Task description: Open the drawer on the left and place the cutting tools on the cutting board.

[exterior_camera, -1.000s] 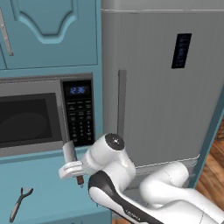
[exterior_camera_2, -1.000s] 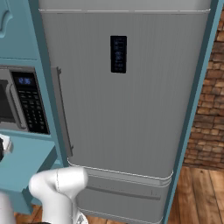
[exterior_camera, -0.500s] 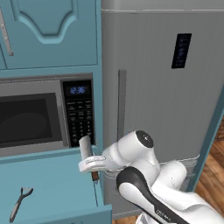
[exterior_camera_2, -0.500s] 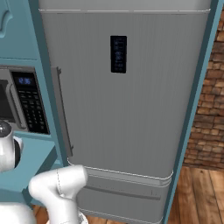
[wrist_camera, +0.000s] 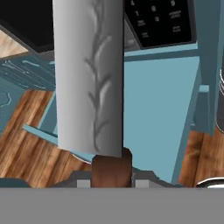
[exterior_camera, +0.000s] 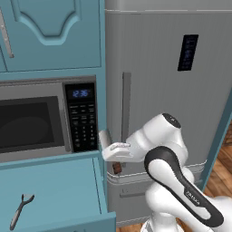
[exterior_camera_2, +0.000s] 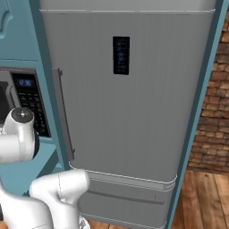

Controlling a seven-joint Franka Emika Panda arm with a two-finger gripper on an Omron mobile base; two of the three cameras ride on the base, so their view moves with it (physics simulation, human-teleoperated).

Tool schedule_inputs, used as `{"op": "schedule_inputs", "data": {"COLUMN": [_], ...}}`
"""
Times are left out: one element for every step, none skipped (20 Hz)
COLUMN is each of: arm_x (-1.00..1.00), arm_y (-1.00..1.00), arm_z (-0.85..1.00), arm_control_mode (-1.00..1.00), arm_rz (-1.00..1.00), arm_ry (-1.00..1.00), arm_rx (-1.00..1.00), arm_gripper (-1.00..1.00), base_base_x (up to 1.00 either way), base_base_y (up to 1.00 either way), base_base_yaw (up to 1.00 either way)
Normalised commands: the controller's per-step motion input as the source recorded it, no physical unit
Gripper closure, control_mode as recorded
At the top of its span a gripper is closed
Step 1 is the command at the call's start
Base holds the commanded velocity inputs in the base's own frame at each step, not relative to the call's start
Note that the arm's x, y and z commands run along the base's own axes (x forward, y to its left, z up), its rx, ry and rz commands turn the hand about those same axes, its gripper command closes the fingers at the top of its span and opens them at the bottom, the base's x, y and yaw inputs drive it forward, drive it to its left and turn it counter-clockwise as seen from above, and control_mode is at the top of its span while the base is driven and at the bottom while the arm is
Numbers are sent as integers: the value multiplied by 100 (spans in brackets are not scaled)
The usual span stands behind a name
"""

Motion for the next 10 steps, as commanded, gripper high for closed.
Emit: {"op": "schedule_inputs", "data": {"arm_x": [3, 0, 0, 0, -19, -16, -8, 0, 0, 0], "arm_y": [-38, -29, -23, -23, -30, -19, -28, 0, -21, -39], "arm_z": [14, 11, 7, 6, 0, 0, 4, 5, 12, 11], "arm_control_mode": [-100, -100, -100, -100, -100, -100, -100, -100, -100, -100], "arm_rz": [0, 0, 0, 0, 0, 0, 0, -1, -5, -5], "arm_ry": [0, 0, 0, 0, -4, 0, -6, 0, 0, 2], "arm_rx": [5, 5, 4, 4, 6, 5, 0, 0, -1, -2], "arm_gripper": [100, 100, 100, 100, 100, 100, 100, 100, 100, 100], "base_base_x": [0, 0, 0, 0, 0, 0, 0, 0, 0, 0], "base_base_y": [0, 0, 0, 0, 0, 0, 0, 0, 0, 0], "base_base_yaw": [0, 0, 0, 0, 0, 0, 0, 0, 0, 0]}}
